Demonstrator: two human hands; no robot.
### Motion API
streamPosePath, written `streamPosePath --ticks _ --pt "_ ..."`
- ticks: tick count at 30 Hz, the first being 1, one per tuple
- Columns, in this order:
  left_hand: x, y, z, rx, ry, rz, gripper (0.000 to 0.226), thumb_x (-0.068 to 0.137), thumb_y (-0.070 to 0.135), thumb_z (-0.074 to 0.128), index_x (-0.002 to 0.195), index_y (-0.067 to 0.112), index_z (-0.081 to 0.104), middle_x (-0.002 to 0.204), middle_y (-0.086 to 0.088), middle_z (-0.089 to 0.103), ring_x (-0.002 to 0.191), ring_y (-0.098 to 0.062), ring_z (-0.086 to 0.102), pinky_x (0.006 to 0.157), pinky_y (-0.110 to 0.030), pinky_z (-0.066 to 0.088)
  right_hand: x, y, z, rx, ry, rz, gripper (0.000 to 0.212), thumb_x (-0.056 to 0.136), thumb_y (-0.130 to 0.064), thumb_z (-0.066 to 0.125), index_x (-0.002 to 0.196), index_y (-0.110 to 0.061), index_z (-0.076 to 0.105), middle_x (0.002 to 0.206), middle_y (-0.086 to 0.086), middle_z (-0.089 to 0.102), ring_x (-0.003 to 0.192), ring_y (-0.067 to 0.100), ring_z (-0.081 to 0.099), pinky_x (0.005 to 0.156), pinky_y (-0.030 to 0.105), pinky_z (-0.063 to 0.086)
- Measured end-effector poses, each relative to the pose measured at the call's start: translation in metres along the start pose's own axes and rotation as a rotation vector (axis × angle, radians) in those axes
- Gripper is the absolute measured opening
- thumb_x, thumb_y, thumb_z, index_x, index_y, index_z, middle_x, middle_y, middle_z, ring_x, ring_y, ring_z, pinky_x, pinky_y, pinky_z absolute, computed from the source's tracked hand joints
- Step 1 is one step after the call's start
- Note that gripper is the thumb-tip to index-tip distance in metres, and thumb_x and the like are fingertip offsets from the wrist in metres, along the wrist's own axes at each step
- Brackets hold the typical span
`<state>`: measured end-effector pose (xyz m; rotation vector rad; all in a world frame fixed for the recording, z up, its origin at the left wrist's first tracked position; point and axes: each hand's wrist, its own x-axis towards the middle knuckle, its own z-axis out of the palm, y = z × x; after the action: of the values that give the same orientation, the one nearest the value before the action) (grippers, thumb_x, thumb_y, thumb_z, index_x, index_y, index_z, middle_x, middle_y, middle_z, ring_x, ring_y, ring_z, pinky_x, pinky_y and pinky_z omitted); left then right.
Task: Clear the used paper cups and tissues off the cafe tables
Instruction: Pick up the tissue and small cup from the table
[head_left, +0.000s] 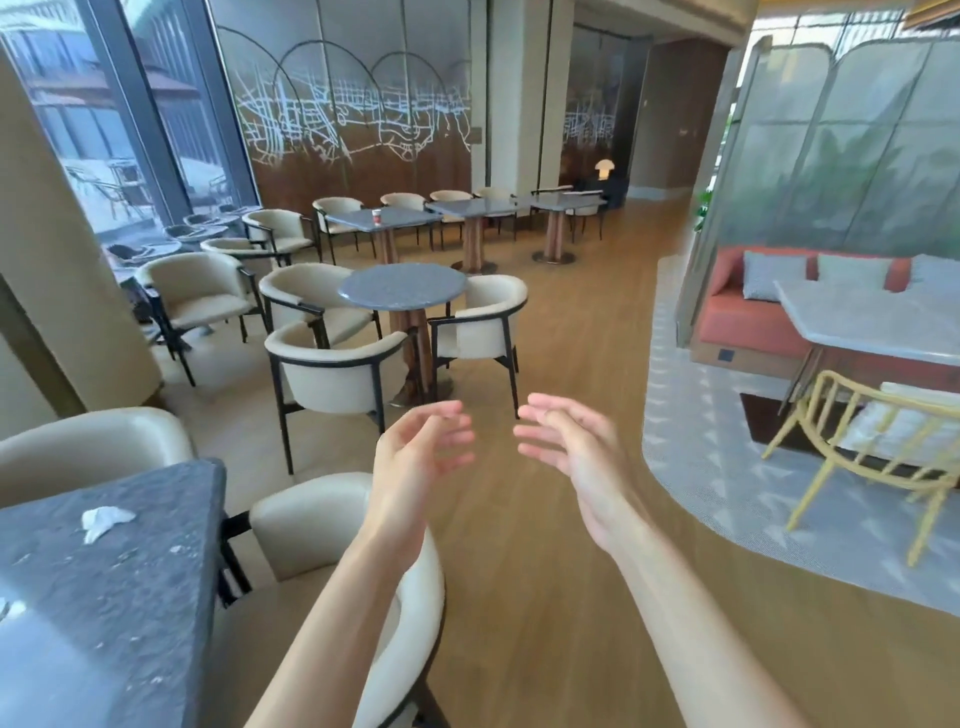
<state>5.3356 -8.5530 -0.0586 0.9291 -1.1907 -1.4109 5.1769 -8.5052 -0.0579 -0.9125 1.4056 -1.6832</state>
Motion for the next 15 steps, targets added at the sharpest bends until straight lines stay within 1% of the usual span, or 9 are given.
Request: streamPosePath --ticks 2,6,8,12,15 --pt "0.029 -0.005 0.01 -0.007 0.052 0.009 0.025 0.101 0.008 0.049 0.109 0.006 0.072 0.108 -0.018 0.073 0.103 -0.031 0.07 0.092 -0.047 0.059 0.038 0.004 0.0 0.0 -0.052 0.011 0.019 0.098 -0.012 0.058 0.111 -0.012 0.072 0.111 0.008 0.075 0.098 0.019 0.074 0.089 0.036 0.06" --pt "0.101 -0.021 0.019 -0.02 0.161 0.023 0.023 0.099 0.006 0.051 0.108 0.004 0.072 0.105 -0.019 0.074 0.103 -0.032 0.07 0.093 -0.051 0.058 0.122 0.024 0.009 -0.017 -0.138 0.043 0.018 0.099 -0.013 0.058 0.11 -0.015 0.072 0.107 0.005 0.076 0.098 0.018 0.074 0.091 0.039 0.059" --pt "0.144 -0.031 0.022 -0.03 0.2 0.034 0.023 0.098 0.005 0.051 0.108 0.003 0.072 0.104 -0.018 0.075 0.102 -0.032 0.071 0.092 -0.049 0.059 0.167 0.034 0.02 -0.026 -0.175 0.048 0.017 0.098 -0.013 0.059 0.109 -0.015 0.073 0.106 0.005 0.076 0.098 0.018 0.074 0.091 0.04 0.06" --pt "0.243 -0.044 0.024 -0.083 0.268 0.081 0.024 0.099 0.005 0.05 0.108 0.004 0.072 0.098 -0.011 0.076 0.095 -0.024 0.073 0.083 -0.04 0.059 0.269 0.046 0.054 -0.044 -0.261 0.044 0.017 0.098 -0.013 0.06 0.11 -0.014 0.072 0.107 0.007 0.076 0.097 0.019 0.074 0.09 0.039 0.06" --pt "0.317 -0.044 0.021 -0.119 0.329 0.081 0.022 0.098 0.004 0.052 0.107 0.003 0.072 0.095 -0.009 0.076 0.097 -0.027 0.072 0.08 -0.039 0.059 0.349 0.05 0.088 -0.046 -0.309 0.061 0.016 0.097 -0.012 0.06 0.108 -0.013 0.072 0.108 0.011 0.076 0.098 0.021 0.074 0.089 0.039 0.06"
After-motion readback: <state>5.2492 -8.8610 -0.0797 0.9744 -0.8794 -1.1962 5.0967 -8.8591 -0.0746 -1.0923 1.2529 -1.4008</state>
